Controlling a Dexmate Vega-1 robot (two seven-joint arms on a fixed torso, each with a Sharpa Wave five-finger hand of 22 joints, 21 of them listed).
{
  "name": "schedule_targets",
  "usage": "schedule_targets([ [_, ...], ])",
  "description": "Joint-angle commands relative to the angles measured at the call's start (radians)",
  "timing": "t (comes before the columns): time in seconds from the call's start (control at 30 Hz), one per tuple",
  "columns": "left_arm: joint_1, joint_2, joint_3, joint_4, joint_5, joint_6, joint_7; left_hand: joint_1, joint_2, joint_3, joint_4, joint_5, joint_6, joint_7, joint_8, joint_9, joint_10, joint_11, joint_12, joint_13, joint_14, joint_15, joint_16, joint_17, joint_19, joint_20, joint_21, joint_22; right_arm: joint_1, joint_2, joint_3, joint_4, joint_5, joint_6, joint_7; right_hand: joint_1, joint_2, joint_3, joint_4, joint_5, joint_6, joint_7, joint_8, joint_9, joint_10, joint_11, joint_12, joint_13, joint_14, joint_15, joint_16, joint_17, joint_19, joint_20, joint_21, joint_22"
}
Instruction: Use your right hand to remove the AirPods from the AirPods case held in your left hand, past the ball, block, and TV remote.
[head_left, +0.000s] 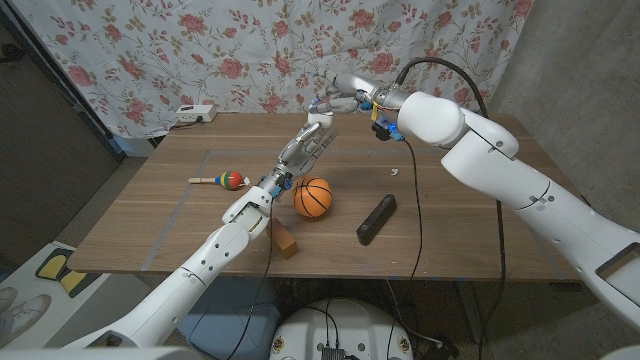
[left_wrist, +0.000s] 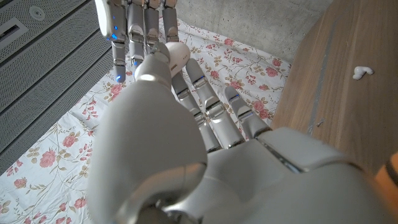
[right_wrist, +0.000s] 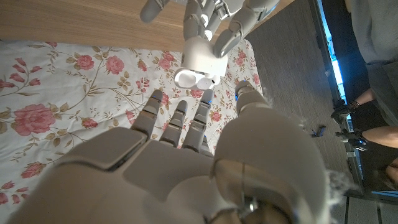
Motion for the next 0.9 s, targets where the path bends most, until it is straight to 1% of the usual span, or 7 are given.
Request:
schedule_targets([
  [0.03,0.000,-0.003,0.002,-0.001,0.002,-0.006,-0.005,0.025,0.036,0.006,0.002,0.004,0.010,0.002,0.002,-0.001,0.002,-0.001,0.001,0.293,0.015,-0.017,0.008,0.006,-0.007,-0.001,0.005,0.001,0.001,-0.006,-0.008,0.003,-0.010,0.000,0.012,-0.005,0.008,0.003,-0.005,0.007,0.004,-0.001,0.010,0.001,0.011,-0.004,0.009,-0.001,0.005,-0.005,0.008,0.000,0.007,-0.007,0.006,0.001],
  [0.17,-0.003,-0.001,0.004,0.002,0.010,-0.012,-0.016,0.025,0.036,0.006,0.002,0.004,0.010,0.003,0.002,-0.001,0.003,-0.001,0.001,0.293,0.015,-0.017,0.008,0.006,-0.008,-0.001,0.005,0.001,0.001,-0.007,-0.011,0.004,-0.018,-0.004,0.014,-0.012,0.009,0.001,-0.003,0.006,0.007,-0.001,0.010,0.001,0.026,-0.012,0.012,-0.003,0.006,-0.006,0.009,-0.001,0.008,-0.007,0.006,0.001],
  [0.5,-0.001,0.006,0.006,-0.012,0.035,-0.021,0.010,0.026,0.036,0.007,0.001,0.003,0.008,0.000,0.003,0.000,0.004,-0.001,0.000,0.293,0.010,-0.017,0.006,0.006,-0.009,0.000,0.005,0.001,-0.007,-0.014,-0.006,0.002,-0.028,-0.007,0.010,-0.024,0.017,0.000,0.004,0.004,0.009,0.001,0.009,0.001,0.023,-0.003,0.007,-0.005,0.007,-0.005,0.011,-0.002,0.012,-0.008,0.006,0.001],
  [0.53,-0.004,0.006,0.008,-0.007,0.036,-0.021,0.001,0.026,0.036,0.007,0.001,0.003,0.009,0.000,0.003,0.000,0.003,-0.001,0.000,0.292,0.009,-0.017,0.006,0.007,-0.009,-0.001,0.005,0.001,-0.008,-0.016,-0.006,0.001,-0.033,-0.005,0.006,-0.025,0.017,0.000,0.004,0.004,0.009,0.002,0.009,0.001,0.024,0.000,0.008,-0.005,0.007,-0.005,0.011,-0.002,0.013,-0.008,0.007,0.001],
  [0.6,-0.004,0.006,0.008,-0.008,0.038,-0.022,0.003,0.026,0.036,0.007,0.001,0.003,0.008,0.001,0.002,-0.001,0.003,-0.001,0.000,0.293,0.009,-0.017,0.006,0.007,-0.010,0.000,0.005,0.001,-0.010,-0.019,-0.007,-0.001,-0.041,-0.005,0.002,-0.027,0.018,-0.001,0.004,0.003,0.010,0.003,0.008,0.001,0.021,0.021,0.006,-0.004,0.007,-0.004,0.011,-0.003,0.013,-0.007,0.007,0.001],
  [0.7,-0.003,0.004,0.009,-0.009,0.040,-0.025,0.003,0.026,0.037,0.007,0.001,0.003,0.008,0.002,0.002,-0.001,0.003,-0.001,-0.001,0.292,0.008,-0.017,0.006,0.007,-0.009,0.000,0.005,0.001,-0.015,-0.021,-0.007,-0.007,-0.054,-0.012,-0.007,-0.036,0.024,-0.001,0.010,0.001,0.012,0.007,0.008,0.001,0.033,0.034,0.011,-0.002,0.013,-0.006,0.016,-0.002,0.017,-0.007,0.008,0.002],
  [0.9,-0.008,0.002,0.013,-0.008,0.044,-0.026,-0.004,0.026,0.037,0.008,0.001,0.002,0.007,0.002,0.002,-0.001,0.003,-0.001,-0.002,0.292,0.006,-0.017,0.006,0.007,-0.009,0.000,0.005,0.001,-0.027,-0.026,-0.010,-0.017,-0.082,-0.011,-0.024,-0.032,0.032,0.006,0.006,0.002,0.019,0.006,0.009,0.000,0.059,0.013,0.023,0.006,0.024,-0.016,0.023,-0.002,0.030,-0.014,0.011,0.002],
])
